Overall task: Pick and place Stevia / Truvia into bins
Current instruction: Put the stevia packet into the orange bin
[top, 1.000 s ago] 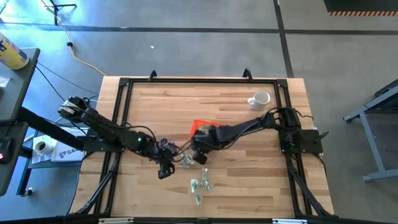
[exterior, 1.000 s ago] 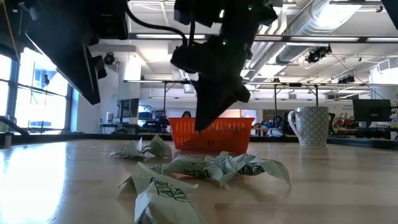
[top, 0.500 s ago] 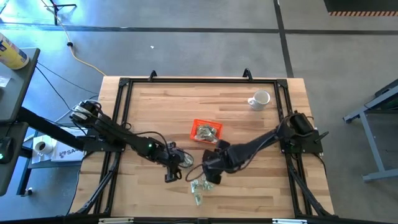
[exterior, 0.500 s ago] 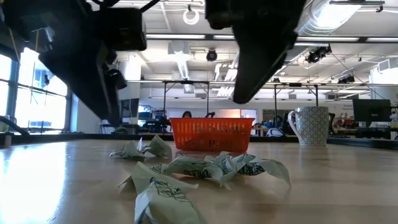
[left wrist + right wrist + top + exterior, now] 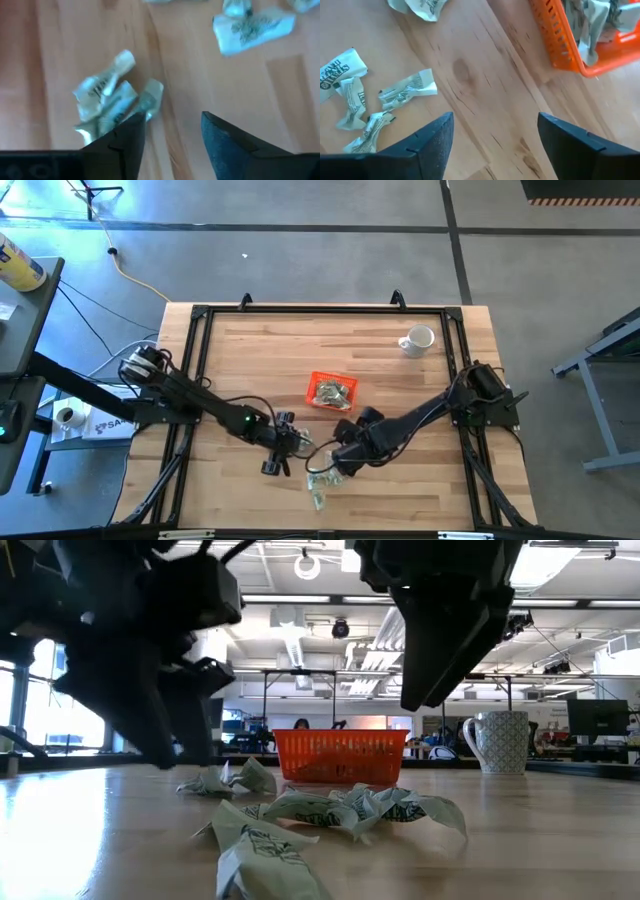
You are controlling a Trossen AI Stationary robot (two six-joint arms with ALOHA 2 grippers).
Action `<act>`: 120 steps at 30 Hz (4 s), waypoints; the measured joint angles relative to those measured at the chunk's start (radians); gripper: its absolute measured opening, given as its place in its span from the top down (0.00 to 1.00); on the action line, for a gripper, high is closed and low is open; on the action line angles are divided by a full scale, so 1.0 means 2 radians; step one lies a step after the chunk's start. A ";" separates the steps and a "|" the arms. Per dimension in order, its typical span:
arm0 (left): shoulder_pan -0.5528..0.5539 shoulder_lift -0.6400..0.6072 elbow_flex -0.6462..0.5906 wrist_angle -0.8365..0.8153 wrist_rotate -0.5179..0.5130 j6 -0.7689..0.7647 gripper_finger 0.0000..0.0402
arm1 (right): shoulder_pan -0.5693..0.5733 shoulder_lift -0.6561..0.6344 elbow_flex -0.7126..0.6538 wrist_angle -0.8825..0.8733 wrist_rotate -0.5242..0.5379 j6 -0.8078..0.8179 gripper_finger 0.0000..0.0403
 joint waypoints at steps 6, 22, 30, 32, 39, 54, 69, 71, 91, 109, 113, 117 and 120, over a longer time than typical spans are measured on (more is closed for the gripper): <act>0.003 0.030 0.000 0.009 0.008 0.000 0.56 | 0.000 0.000 0.000 -0.007 0.003 0.011 0.35; 0.014 0.003 0.015 -0.014 -0.042 0.011 0.63 | -0.005 0.000 0.000 -0.015 0.003 -0.006 0.38; 0.042 0.008 0.014 -0.041 -0.001 0.065 0.61 | -0.011 0.000 0.000 -0.016 0.003 -0.030 0.38; 0.054 0.008 0.014 -0.038 0.015 0.067 0.62 | -0.011 0.000 0.000 -0.016 0.004 -0.030 0.38; 0.071 0.033 0.015 -0.039 0.075 0.067 0.66 | -0.011 0.001 0.000 -0.027 0.005 -0.034 0.38; 0.060 0.008 0.058 -0.132 0.059 0.035 0.93 | -0.005 0.001 0.000 -0.042 0.022 -0.034 0.39; 0.205 -0.032 0.165 -0.138 0.035 0.156 0.92 | 0.099 -0.045 0.000 -0.230 0.039 0.210 0.39; 0.246 -0.014 0.163 -0.123 0.070 0.167 0.92 | 0.108 -0.046 0.000 -0.240 0.023 0.220 0.39; 0.182 -0.039 0.138 -0.285 0.100 0.073 0.39 | 0.075 -0.070 -0.091 -0.122 0.009 0.144 0.39; 0.103 0.004 0.041 -0.080 0.076 0.104 0.45 | 0.022 -0.071 -0.108 -0.064 -0.007 0.058 0.39; 0.103 0.033 0.040 -0.068 0.063 0.095 0.45 | 0.022 -0.071 -0.108 -0.066 -0.009 0.058 0.39; 0.103 0.040 0.042 -0.079 0.054 0.091 0.54 | 0.022 -0.071 -0.108 -0.072 -0.010 0.058 0.39; 0.103 0.041 0.042 -0.087 0.050 0.106 0.70 | 0.022 -0.071 -0.108 -0.077 -0.007 0.058 0.39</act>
